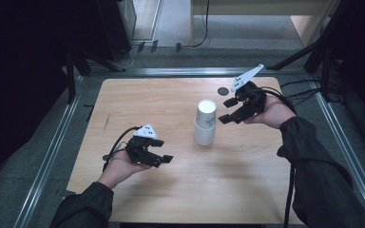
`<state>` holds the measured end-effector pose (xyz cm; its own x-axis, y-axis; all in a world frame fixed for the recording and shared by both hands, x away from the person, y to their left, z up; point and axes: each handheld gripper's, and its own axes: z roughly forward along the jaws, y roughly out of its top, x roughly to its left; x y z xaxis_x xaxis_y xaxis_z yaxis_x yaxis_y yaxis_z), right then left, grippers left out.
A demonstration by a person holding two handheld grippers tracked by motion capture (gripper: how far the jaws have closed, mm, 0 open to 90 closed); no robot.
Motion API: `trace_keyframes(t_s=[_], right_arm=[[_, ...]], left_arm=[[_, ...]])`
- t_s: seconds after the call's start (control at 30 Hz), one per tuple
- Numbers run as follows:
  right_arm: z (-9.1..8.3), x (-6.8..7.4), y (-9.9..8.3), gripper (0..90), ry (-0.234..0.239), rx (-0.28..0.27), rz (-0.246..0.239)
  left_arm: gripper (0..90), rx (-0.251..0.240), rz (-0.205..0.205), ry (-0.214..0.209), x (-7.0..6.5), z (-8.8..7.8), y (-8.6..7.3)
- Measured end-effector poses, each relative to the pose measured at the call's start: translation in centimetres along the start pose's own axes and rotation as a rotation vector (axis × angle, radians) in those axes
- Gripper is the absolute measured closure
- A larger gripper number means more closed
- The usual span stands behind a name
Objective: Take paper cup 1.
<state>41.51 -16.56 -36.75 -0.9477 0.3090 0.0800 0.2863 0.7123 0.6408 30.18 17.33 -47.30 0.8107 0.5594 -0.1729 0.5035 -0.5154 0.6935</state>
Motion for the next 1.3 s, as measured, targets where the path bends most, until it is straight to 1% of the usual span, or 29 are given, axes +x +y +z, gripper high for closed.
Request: trace_keyframes(t_s=[0.07, 0.1, 0.17, 0.23, 0.33, 0.43, 0.47, 0.5, 0.53, 0.6, 0.7, 0.73, 0.77, 0.83, 0.9, 0.97, 1.0, 1.03, 1.07, 1.13, 1.17, 1.2, 1.3], right_arm=[[0.2, -0.2, 0.3, 27.3, 0.002, 0.02, -0.003], [0.6, -0.3, 0.8, 26.2, -0.001, 0.043, -0.008], [0.7, -0.4, 1.0, 26.0, 0.0, 0.051, -0.014], [1.1, -0.4, 1.6, 25.9, 0.002, 0.08, -0.029], [1.7, -0.4, 2.5, 25.6, 0.005, 0.099, -0.041], [2.0, -0.5, 2.9, 24.8, 0.012, 0.111, -0.039], [2.5, -0.7, 3.3, 23.5, 0.008, 0.143, -0.039], [2.5, -0.7, 3.3, 23.5, 0.008, 0.143, -0.039], [2.9, -0.8, 3.6, 23.0, 0.004, 0.171, -0.034], [3.3, -0.8, 3.9, 22.9, 0.006, 0.193, -0.039], [3.6, -0.7, 4.3, 23.0, 0.011, 0.211, -0.044], [3.9, -0.7, 4.7, 23.2, 0.019, 0.219, -0.059], [4.1, -0.7, 4.9, 23.2, 0.021, 0.225, -0.063], [4.5, -0.6, 5.2, 23.2, 0.025, 0.238, -0.065], [4.8, -0.5, 5.5, 23.2, 0.028, 0.249, -0.068], [4.9, -0.5, 5.7, 23.4, 0.031, 0.246, -0.069], [5.1, -0.5, 5.8, 23.6, 0.034, 0.254, -0.068], [5.4, -0.4, 6.0, 24.0, 0.031, 0.274, -0.072], [5.4, -0.4, 6.0, 24.0, 0.031, 0.274, -0.072], [5.8, -0.3, 6.2, 24.5, 0.025, 0.309, -0.081], [5.9, -0.3, 6.3, 25.0, 0.025, 0.314, -0.088], [6.0, -0.2, 6.4, 25.6, 0.021, 0.327, -0.086], [6.1, -0.3, 6.8, 28.0, 0.015, 0.336, -0.079]], left_arm=[[26.5, 0.0, 0.0, 0.0, 0.0, 0.0, 0.0], [26.5, 0.001, 0.0, -0.001, 0.1, 0.0, 0.0], [26.5, 0.002, -0.002, -0.001, 0.1, 0.0, 0.0], [26.5, 0.003, -0.001, -0.001, 0.1, 0.0, 0.0], [26.5, -0.001, -0.003, -0.001, 0.0, -0.1, 0.0], [26.5, 0.006, 0.0, -0.002, 0.0, -0.1, -0.1], [26.6, 0.009, 0.003, 0.0, 0.0, 0.0, -0.1], [26.5, 0.009, 0.003, 0.0, 0.0, 0.0, -0.1], [26.6, 0.01, 0.002, 0.0, 0.0, 0.0, -0.1], [26.6, 0.006, 0.008, 0.003, 0.0, -0.1, -0.1], [26.6, -0.003, 0.013, -0.002, -0.1, -0.1, -0.1], [26.5, -0.005, 0.014, -0.004, -0.1, -0.2, 0.0], [26.6, -0.004, 0.015, -0.004, -0.1, -0.2, 0.0], [26.6, 0.007, 0.013, -0.004, -0.1, -0.1, -0.1], [26.6, 0.009, 0.012, -0.003, -0.1, 0.0, -0.1], [26.6, 0.005, 0.01, -0.005, -0.1, -0.1, -0.1], [26.6, 0.004, 0.011, -0.006, -0.1, -0.1, -0.1], [26.6, 0.002, 0.01, -0.006, -0.1, -0.1, -0.1], [26.5, 0.002, 0.01, -0.006, -0.1, -0.1, -0.1], [26.6, 0.002, 0.007, -0.006, -0.1, -0.1, -0.1], [26.5, 0.002, 0.008, -0.006, -0.1, -0.1, -0.1], [26.5, 0.003, 0.01, -0.006, -0.1, -0.1, -0.1], [26.6, 0.004, 0.01, -0.007, -0.1, -0.1, -0.1]])
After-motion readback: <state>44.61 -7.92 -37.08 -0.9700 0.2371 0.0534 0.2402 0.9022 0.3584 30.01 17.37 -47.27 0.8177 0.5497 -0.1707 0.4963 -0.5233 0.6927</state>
